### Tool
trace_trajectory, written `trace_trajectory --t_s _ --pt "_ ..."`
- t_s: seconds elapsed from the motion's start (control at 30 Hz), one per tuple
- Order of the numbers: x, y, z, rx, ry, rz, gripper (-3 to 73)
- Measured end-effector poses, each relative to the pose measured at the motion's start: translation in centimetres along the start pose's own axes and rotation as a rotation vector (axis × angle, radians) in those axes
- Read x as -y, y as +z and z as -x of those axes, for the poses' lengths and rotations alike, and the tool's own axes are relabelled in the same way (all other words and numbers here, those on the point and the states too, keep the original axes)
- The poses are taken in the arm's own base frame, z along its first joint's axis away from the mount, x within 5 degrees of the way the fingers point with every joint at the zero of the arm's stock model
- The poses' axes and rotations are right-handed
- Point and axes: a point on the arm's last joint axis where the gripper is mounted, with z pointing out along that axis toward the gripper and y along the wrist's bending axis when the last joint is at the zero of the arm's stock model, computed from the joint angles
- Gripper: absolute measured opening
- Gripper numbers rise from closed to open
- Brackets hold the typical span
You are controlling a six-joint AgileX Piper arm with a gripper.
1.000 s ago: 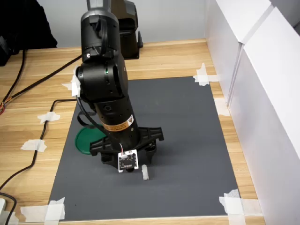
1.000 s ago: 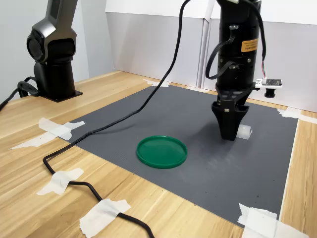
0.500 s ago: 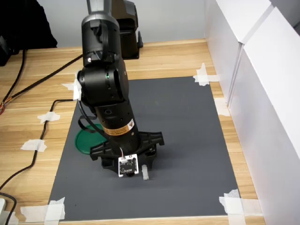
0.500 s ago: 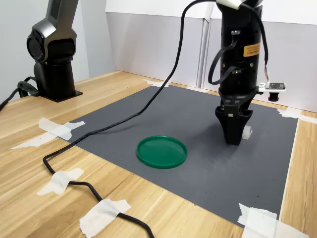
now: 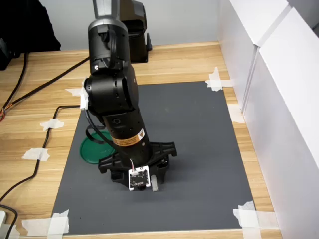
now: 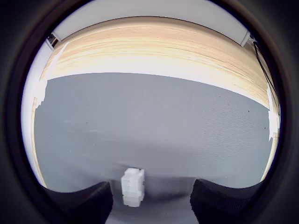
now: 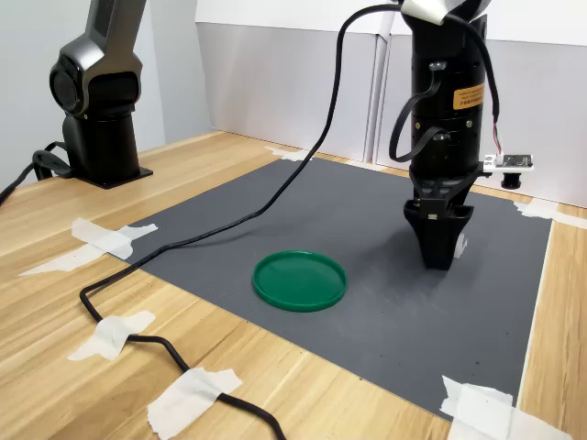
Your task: Grasp a white terminal and put it on the green lid.
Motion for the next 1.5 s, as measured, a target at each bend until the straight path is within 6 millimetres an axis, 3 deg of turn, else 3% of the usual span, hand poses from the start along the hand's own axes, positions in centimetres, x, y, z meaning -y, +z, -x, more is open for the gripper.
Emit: trace_trajectory --t_s 0.27,0.77,1.13,1.37,1.5 --pt "-0.1 0.0 0.1 0.01 -0.002 0.001 59.6" --pt "-0.1 0.4 0.1 0.011 -0.004 0.0 12.4" --pt "-0.2 -0.4 0.0 0.002 0.004 0.0 9.8" --pt "0.2 -3.9 -0.3 0.025 0.007 -0.011 9.8" --pt "1.4 -5.7 -1.9 0.014 0.016 -0.037 9.8"
